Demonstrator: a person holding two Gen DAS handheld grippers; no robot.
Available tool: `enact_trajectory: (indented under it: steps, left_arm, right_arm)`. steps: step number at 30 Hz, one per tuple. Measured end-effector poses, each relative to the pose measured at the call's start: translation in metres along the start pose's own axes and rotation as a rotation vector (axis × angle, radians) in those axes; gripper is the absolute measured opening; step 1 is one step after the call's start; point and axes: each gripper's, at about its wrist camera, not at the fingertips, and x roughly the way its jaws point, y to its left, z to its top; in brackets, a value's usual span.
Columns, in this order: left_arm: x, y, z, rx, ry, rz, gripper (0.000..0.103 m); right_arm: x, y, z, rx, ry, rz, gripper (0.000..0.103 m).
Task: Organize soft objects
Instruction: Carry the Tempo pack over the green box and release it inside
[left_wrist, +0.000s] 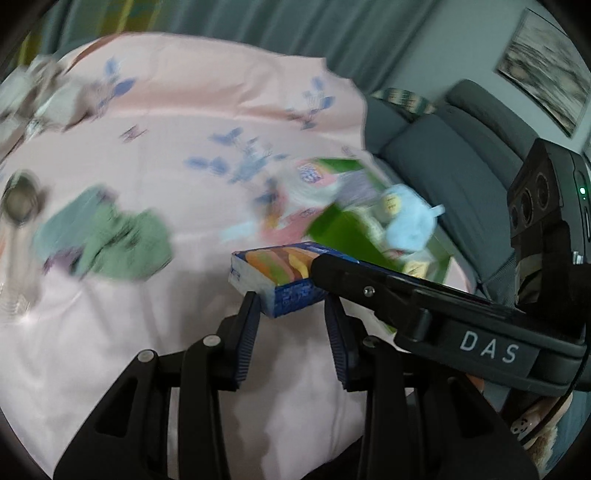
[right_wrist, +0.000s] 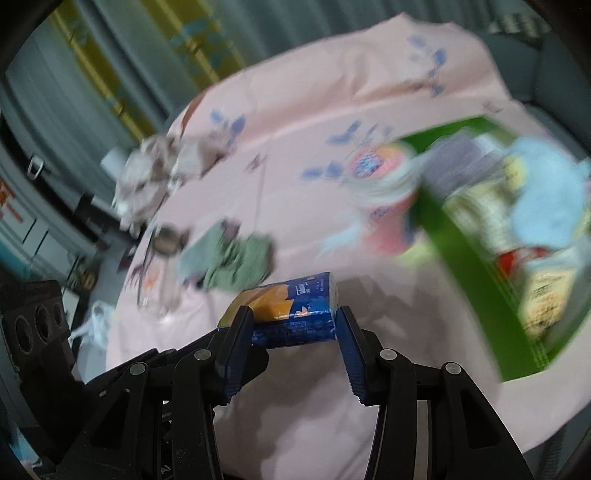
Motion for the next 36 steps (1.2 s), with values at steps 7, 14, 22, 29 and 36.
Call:
enact_trajectory:
  steps: [7,14,22,29,36]
  left_arm:
    - [0.028,-0.067,0.048,0.147,-0.033,-0.058,0.034]
    - [0.077,-0.121,0.058,0.244,0.035,-0.107,0.034]
    - [0.131,-0.155,0.046,0.288,0.148,-0.147,0.034]
    - [0.15,-0.161,0.041,0.282,0.205,-0.16,0.034]
    - [0.162,-0.152,0.043,0.223,0.235,-0.135,0.037]
  right_arm:
    - [-0.049,-0.048,0.038,0.108,-0.171,-0.11,0.049]
    - [-0.078,-0.111,0.042,0.25,-0.3,-0.161,0.049]
    - [-0.077,-0.181,0.021,0.436,-0.281,-0.178,0.049]
    - [-0.066,-0.202,0.015,0.508,-0.242,-0.234,0.049]
    - [-0.054,-0.212,0.015,0.529,-0.229,-0.225,0.049]
